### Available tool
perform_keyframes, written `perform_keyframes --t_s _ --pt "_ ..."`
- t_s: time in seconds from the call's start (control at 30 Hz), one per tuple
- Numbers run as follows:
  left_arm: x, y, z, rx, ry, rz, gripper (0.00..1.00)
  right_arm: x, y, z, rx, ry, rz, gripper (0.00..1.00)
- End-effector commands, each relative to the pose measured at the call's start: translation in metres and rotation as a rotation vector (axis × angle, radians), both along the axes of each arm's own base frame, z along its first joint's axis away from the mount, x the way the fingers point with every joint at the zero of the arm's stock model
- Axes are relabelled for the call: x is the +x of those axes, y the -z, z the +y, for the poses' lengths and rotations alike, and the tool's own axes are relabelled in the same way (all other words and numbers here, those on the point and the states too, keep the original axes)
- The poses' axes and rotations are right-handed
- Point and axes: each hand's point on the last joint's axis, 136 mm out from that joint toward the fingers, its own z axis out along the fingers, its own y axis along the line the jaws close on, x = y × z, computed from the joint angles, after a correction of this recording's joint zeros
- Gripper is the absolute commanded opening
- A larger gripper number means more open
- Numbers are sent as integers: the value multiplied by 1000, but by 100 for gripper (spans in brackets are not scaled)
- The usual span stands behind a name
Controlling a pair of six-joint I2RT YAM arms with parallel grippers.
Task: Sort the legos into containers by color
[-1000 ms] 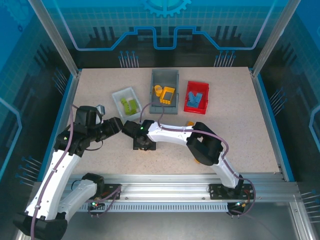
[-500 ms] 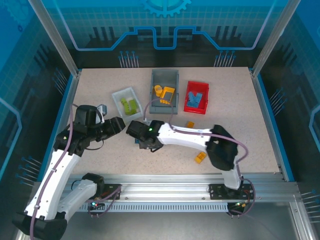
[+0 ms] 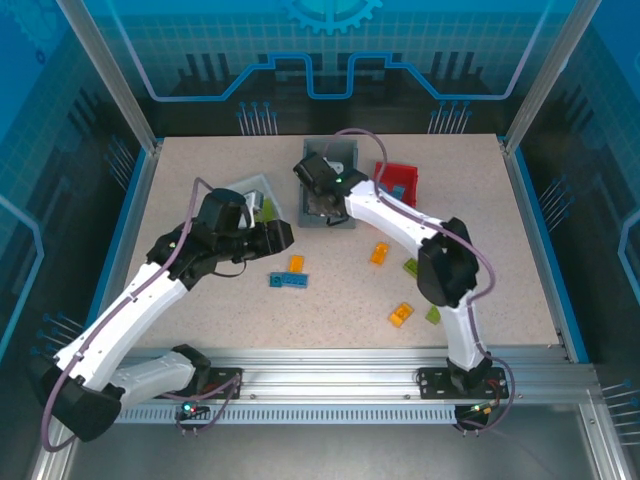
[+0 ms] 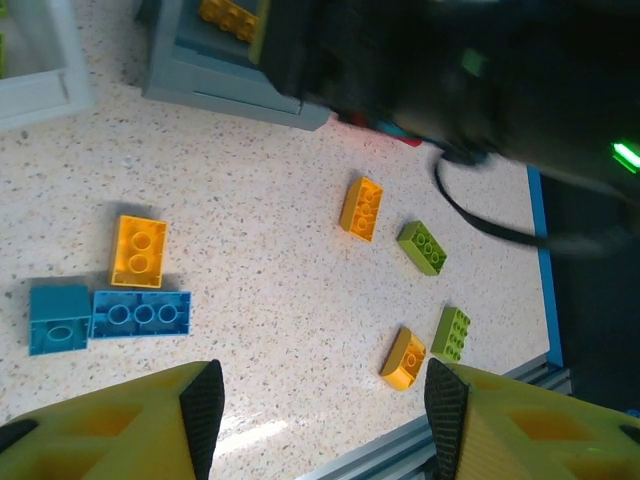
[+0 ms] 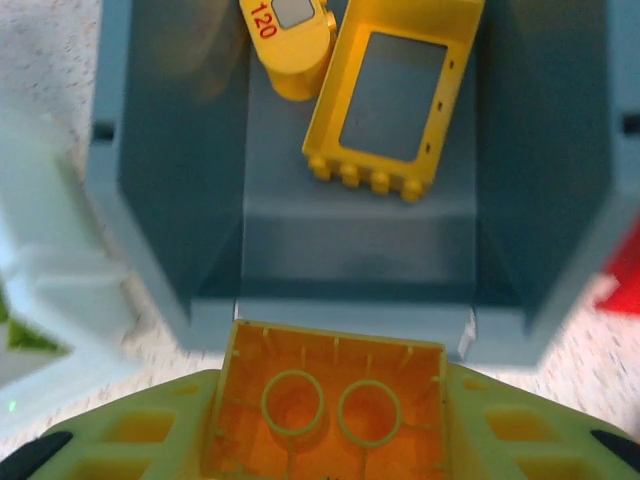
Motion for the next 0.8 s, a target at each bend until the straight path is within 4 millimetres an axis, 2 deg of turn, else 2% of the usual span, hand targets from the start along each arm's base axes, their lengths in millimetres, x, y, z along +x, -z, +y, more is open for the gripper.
perform_keyframes --t_s 0.0,0.17,0.33,0.37,0.47,0.53,0.63,0.73,0.77 --pt "10 -18 -6 8 -34 -83 59 13 16 1 -35 -38 44 38" --pt "8 -6 -15 18 -17 -61 59 28 37 -3 -35 -14 83 40" --pt "4 -1 -17 28 -10 -53 59 37 33 -6 -30 -21 66 42" --pt "3 0 -17 29 -9 -52 59 38 46 -7 -44 -18 82 42" --pt "1 1 -17 30 -10 -50 59 43 48 -11 -33 -11 89 43" --pt "0 2 -16 32 -14 -47 59 44 51 -11 -25 -15 106 47" --pt "-2 1 -14 36 -19 -45 59 42 50 -11 -24 -23 112 59" --pt "-4 2 -11 43 -26 -42 59 41 40 -11 -17 -27 89 69" --pt "-5 2 -9 48 -29 -42 59 40 30 -11 -8 -29 73 70"
